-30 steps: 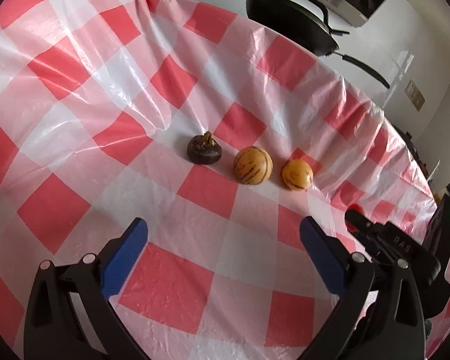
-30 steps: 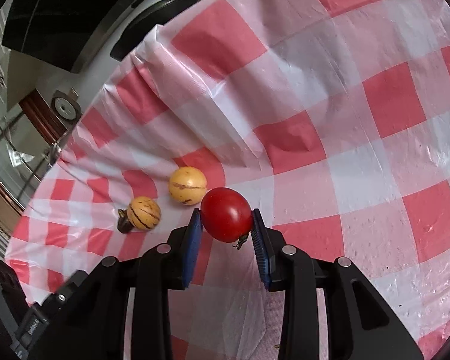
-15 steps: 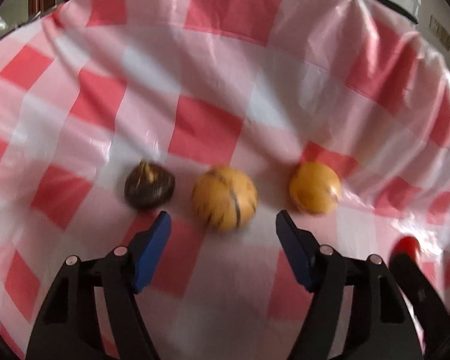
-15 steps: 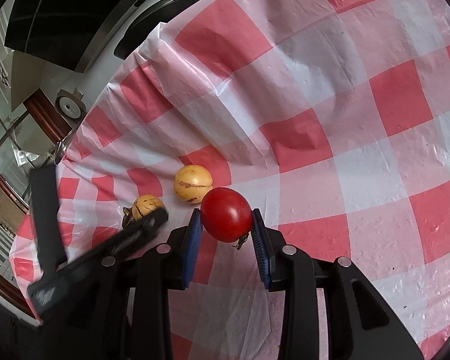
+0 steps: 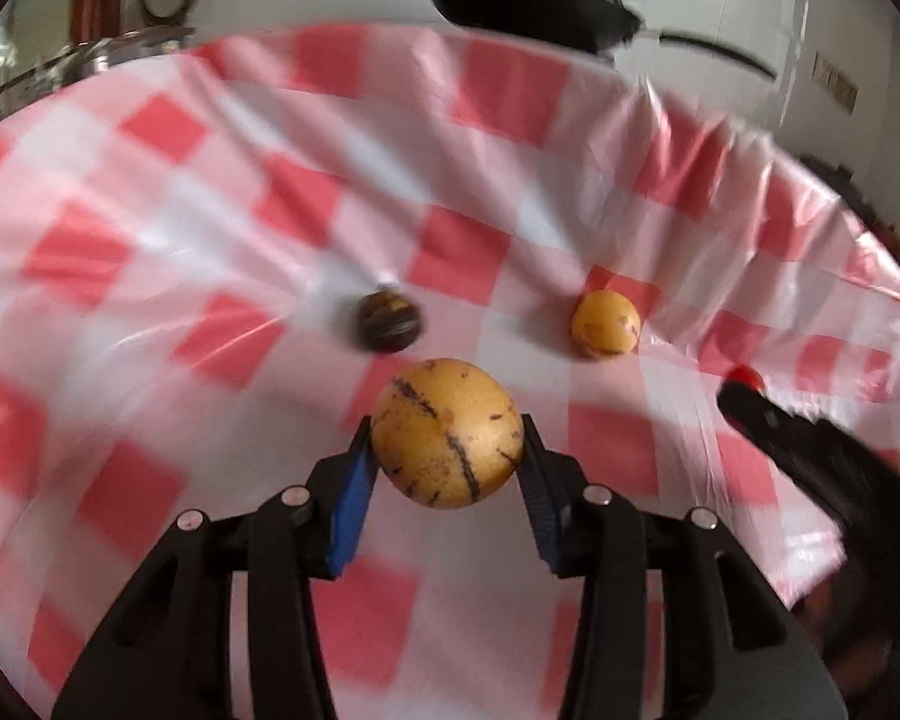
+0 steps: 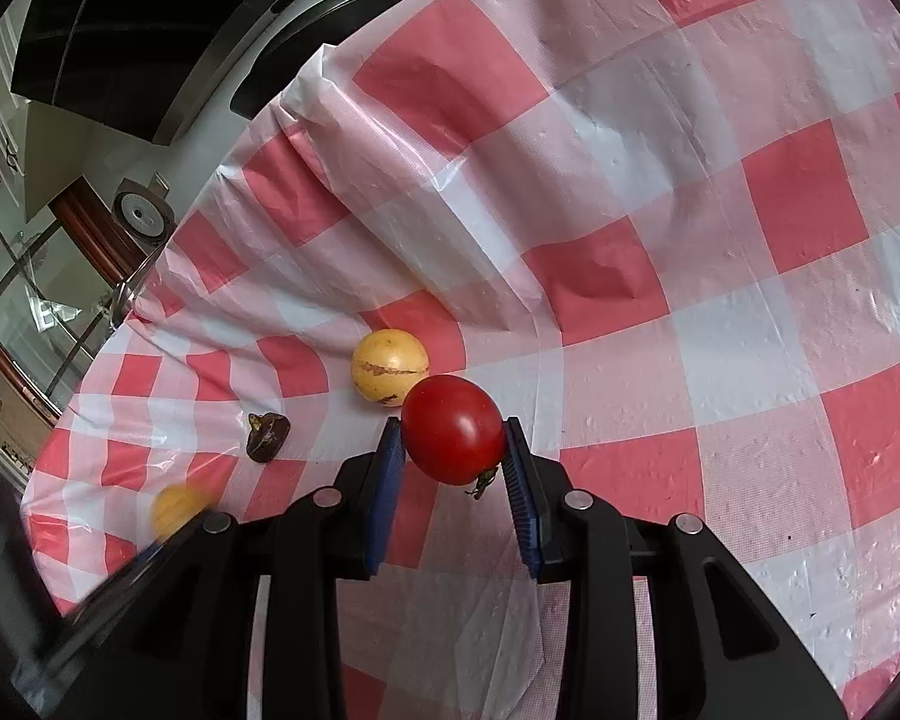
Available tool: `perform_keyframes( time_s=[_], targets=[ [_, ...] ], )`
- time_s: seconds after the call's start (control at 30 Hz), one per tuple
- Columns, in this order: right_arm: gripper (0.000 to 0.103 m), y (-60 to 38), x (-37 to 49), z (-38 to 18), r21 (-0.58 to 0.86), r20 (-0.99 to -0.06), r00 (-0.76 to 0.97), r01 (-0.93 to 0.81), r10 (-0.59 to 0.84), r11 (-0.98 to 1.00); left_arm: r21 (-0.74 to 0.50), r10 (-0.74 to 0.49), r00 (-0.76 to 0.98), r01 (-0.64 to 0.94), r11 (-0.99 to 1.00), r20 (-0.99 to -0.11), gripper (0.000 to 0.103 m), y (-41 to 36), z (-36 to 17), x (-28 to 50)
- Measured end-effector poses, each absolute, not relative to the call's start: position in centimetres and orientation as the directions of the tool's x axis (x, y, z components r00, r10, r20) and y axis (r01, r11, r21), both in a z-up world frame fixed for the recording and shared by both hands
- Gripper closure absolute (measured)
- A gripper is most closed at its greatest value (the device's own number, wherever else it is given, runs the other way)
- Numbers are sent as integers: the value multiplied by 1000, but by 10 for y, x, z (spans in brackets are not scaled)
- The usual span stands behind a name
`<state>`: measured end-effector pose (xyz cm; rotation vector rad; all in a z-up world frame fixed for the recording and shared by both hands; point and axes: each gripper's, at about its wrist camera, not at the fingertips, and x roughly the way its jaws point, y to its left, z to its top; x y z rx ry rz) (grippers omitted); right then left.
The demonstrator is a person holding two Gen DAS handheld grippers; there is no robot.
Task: Organize fruits
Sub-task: 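Grasp the red tomato with the right gripper while the left grasps a striped pepino, then carry the tomato and pepino over the white box and open both grippers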
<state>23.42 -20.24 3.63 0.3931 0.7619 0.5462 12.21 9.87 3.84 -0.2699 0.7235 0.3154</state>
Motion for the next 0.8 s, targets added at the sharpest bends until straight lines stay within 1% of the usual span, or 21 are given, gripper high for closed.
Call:
perform_keyframes(
  time_s=[0.07,0.13,0.23,0.3,0.37,0.57,0.7,0.8],
  targets=[
    [69,-202,234,36,519,-539,596,-320,594,792,-158,214,723,-410,898,-657,57,109,40,92],
    [69,-202,234,36,519,-539,597,-320,594,793,-192,213,729,-429,883,-651,57,114,41,74],
    [69,-203,234,37,521,-538,598,-318,594,792,-224,215,739,-445,867,-638,57,122,45,63],
    [69,-203,234,36,521,-538,598,-317,593,792,-230,217,752,-441,867,-623,57,124,46,61],
    [69,-203,233,36,522,-537,599,-318,594,792,-212,228,757,-435,875,-613,57,120,45,61],
    [69,-203,233,36,526,-533,596,-322,600,787,-264,159,757,-405,875,-634,57,122,38,65],
    [69,-204,233,36,526,-535,597,-318,598,789,-269,154,763,-398,877,-627,57,120,39,66],
    [69,-204,234,36,524,-539,598,-313,593,792,-284,140,754,-403,870,-641,57,123,35,68]
  ],
)
